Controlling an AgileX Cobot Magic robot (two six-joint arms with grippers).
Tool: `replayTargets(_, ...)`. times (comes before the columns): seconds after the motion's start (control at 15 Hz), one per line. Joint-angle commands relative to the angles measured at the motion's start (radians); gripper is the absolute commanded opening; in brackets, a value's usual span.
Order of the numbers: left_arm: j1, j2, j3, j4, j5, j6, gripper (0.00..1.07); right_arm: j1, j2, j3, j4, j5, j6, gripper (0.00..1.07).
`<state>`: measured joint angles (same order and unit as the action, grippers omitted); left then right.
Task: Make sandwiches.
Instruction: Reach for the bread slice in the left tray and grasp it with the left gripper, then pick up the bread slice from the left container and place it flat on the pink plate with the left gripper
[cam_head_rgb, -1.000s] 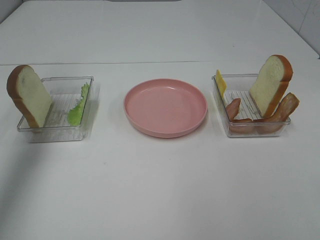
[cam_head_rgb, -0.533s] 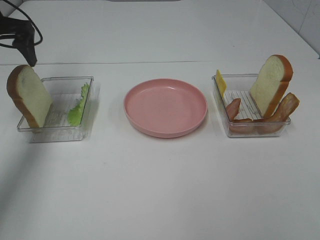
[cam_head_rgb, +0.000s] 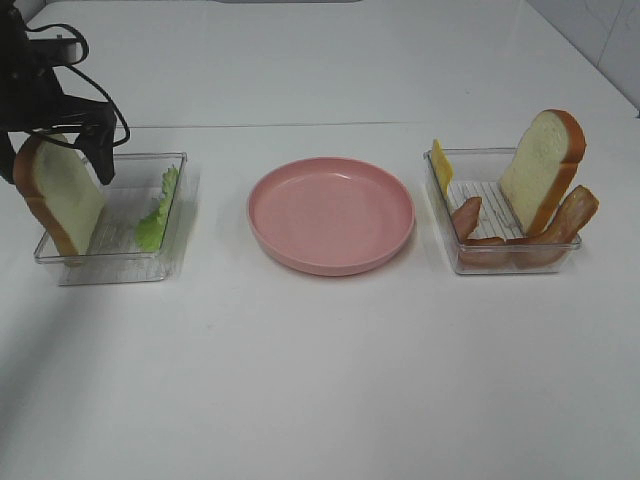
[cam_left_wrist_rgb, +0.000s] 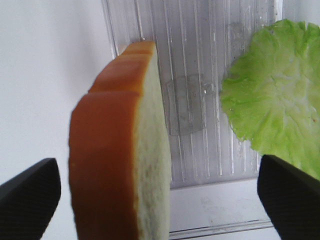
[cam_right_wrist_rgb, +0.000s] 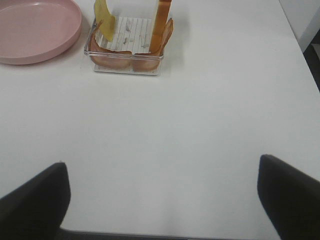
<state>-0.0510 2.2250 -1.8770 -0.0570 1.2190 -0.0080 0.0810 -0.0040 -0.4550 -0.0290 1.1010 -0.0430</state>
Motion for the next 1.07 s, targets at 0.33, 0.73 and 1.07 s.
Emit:
replayTargets(0.33,-0.002,0.006,-0.002,0.008,0.031,0.008,0.48,-0.004,-0.03,0.003,-0.004,-0.002,-0.006,0.99)
replayTargets(0.73,-0.002,0.006,-0.002,0.043,0.052,-0.009,0.0,-0.004,-0.03,0.003,-0.004,-0.002,-0.006,0.99)
replayTargets(1.07,-0.002,0.002,-0.002,0.043,0.057,-0.023,0.0,-0.004,-0.03,0.003,-0.004,-0.002,-0.006,0.99)
